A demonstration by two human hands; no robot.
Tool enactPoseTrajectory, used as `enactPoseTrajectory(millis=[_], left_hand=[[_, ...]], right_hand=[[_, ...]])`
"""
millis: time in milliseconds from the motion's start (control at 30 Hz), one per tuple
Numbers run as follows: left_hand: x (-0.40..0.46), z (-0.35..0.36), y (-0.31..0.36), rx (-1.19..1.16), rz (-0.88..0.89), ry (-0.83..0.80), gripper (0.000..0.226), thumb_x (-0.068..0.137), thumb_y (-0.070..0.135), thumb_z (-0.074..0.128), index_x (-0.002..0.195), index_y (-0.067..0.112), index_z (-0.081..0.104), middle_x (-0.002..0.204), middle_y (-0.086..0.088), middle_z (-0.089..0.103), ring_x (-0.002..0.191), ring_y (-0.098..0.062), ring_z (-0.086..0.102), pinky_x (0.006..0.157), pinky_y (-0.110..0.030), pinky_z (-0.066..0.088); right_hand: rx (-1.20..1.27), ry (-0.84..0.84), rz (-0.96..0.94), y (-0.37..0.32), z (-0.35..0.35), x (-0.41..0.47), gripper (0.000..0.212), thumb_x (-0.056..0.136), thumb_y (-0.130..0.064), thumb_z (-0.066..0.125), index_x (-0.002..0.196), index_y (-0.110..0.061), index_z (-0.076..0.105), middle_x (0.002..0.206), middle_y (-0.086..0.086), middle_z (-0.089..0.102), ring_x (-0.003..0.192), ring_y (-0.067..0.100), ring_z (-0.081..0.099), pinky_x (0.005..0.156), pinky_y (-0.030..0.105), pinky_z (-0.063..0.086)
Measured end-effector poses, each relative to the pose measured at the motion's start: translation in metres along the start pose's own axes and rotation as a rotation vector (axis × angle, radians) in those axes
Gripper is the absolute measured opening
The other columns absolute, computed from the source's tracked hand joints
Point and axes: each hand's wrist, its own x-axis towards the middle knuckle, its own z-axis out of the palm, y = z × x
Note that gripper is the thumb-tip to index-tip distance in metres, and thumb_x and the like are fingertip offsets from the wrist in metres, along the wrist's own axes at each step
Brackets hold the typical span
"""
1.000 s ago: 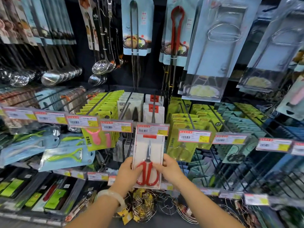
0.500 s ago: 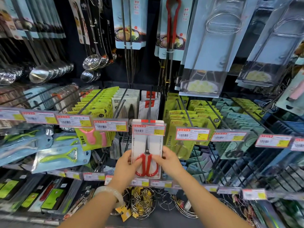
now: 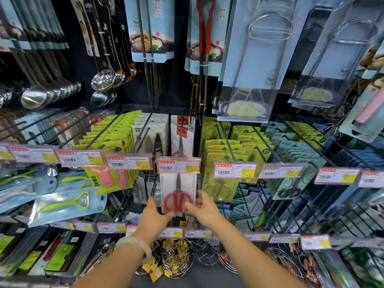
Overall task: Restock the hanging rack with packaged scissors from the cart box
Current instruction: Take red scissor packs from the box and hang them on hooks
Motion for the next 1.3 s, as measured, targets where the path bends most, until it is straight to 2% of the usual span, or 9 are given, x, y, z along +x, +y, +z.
enactPoseTrajectory(millis=[67,133,267,400,533,667,933,1100,1300], left_hand=[[0.0,0.008,-0.002,0.235,-0.067,-0.039,0.076,0.084,0.024,0.07,0.144,0.006,0.026,0.137,-0.016,0.046,0.125,-0.032,0.049,0.097,-0.033,0.045],[-0.005,0.02,0.0,0.473,-0.056,-0.097,0.074,0.083,0.032,0.069,0.141,0.008,0.029,0.136,-0.016,0.044,0.125,-0.032,0.047,0.101,-0.037,0.043],[-0.023,0.063,0.024,0.857,0.136,-0.177,0.071,0.086,0.033,0.059,0.146,0.015,0.025,0.147,-0.012,0.033,0.137,-0.032,0.031,0.113,-0.042,0.031],[-0.057,0.124,0.064,1.084,0.371,-0.246,0.076,0.088,0.029,0.059,0.149,0.015,0.016,0.154,-0.013,0.02,0.143,-0.033,0.017,0.116,-0.044,0.019],[-0.101,0.201,0.102,1.168,0.575,-0.272,0.072,0.087,0.019,0.057,0.148,0.015,0.019,0.153,-0.014,0.019,0.145,-0.033,0.012,0.118,-0.046,0.015],[-0.154,0.287,0.138,1.194,0.729,-0.355,0.074,0.088,0.019,0.056,0.15,0.016,0.016,0.154,-0.013,0.018,0.145,-0.034,0.012,0.118,-0.046,0.014],[-0.27,0.452,0.193,1.246,1.102,-0.513,0.062,0.09,0.028,0.055,0.143,0.012,0.029,0.143,-0.013,0.035,0.135,-0.033,0.031,0.111,-0.043,0.028],[-0.33,0.54,0.211,1.259,1.243,-0.635,0.059,0.09,0.027,0.053,0.143,0.015,0.029,0.143,-0.012,0.035,0.134,-0.031,0.032,0.108,-0.043,0.029],[-0.378,0.649,0.23,1.283,1.393,-0.799,0.058,0.09,0.024,0.054,0.142,0.016,0.029,0.142,-0.01,0.034,0.134,-0.03,0.032,0.111,-0.044,0.028]], right_hand=[[-0.084,-0.012,0.046,0.01,-0.003,-0.003,0.07,0.091,-0.029,0.058,0.146,-0.013,0.02,0.146,0.011,0.039,0.132,0.024,0.042,0.107,0.037,0.038],[-0.21,-0.011,0.056,0.021,-0.01,-0.009,0.06,0.091,-0.029,0.058,0.141,-0.01,0.03,0.141,0.01,0.044,0.128,0.025,0.045,0.103,0.032,0.039],[-0.487,-0.023,0.081,0.047,-0.036,-0.03,0.059,0.09,-0.031,0.058,0.139,-0.009,0.033,0.142,0.013,0.039,0.13,0.029,0.042,0.104,0.032,0.037],[-0.69,0.018,0.118,0.082,-0.089,-0.061,0.062,0.088,-0.031,0.059,0.139,-0.008,0.032,0.139,0.017,0.037,0.129,0.034,0.038,0.105,0.038,0.037],[-0.823,0.144,0.158,0.127,-0.163,-0.108,0.053,0.089,-0.027,0.056,0.133,-0.007,0.036,0.136,0.018,0.04,0.127,0.033,0.039,0.104,0.04,0.036],[-0.835,0.286,0.246,0.173,-0.241,-0.172,0.054,0.088,-0.03,0.055,0.134,-0.009,0.036,0.138,0.015,0.041,0.129,0.032,0.038,0.104,0.042,0.035],[-0.731,0.543,0.529,0.266,-0.377,-0.322,0.051,0.09,-0.032,0.054,0.132,-0.008,0.038,0.131,0.017,0.045,0.124,0.034,0.043,0.098,0.043,0.04],[-0.643,0.622,0.727,0.321,-0.433,-0.398,0.057,0.091,-0.027,0.056,0.139,-0.01,0.031,0.136,0.016,0.042,0.126,0.036,0.041,0.098,0.044,0.04],[-0.519,0.672,0.885,0.39,-0.488,-0.441,0.053,0.089,-0.031,0.057,0.133,-0.01,0.036,0.136,0.015,0.041,0.126,0.035,0.039,0.1,0.043,0.038]])
